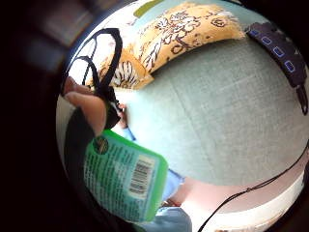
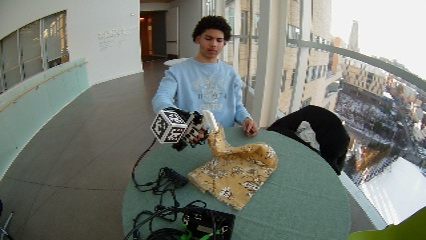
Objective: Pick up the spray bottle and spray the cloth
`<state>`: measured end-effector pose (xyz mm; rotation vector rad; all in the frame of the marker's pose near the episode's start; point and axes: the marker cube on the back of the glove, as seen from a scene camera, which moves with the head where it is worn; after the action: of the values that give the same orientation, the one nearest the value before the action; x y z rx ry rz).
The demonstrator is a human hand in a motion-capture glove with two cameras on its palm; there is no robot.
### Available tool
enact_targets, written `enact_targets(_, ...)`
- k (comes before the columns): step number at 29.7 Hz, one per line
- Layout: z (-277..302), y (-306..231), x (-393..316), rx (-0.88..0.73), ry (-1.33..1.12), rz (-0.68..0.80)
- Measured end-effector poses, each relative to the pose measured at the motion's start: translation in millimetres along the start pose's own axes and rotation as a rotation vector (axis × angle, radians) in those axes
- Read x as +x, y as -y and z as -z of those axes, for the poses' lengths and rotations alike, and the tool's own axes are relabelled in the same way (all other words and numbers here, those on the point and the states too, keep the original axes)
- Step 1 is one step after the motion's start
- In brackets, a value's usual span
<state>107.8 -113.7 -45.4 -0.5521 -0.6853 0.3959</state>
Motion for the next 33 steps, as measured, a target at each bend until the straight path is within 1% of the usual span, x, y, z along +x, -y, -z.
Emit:
enact_targets(11,-1,-1,-1,0.001,-0.006,-0.002)
enact_targets(15,-5,-7,-10,0.017,0.006,0.041)
enact_targets(18,-11,-14,-29,0.049,0.023,0.124)
enact_targets(24,-40,-24,-83,0.139,0.060,0.337)
enact_targets(29,-89,-14,-134,0.194,0.111,0.541)
enact_targets(33,-136,7,-170,0.147,0.146,0.646)
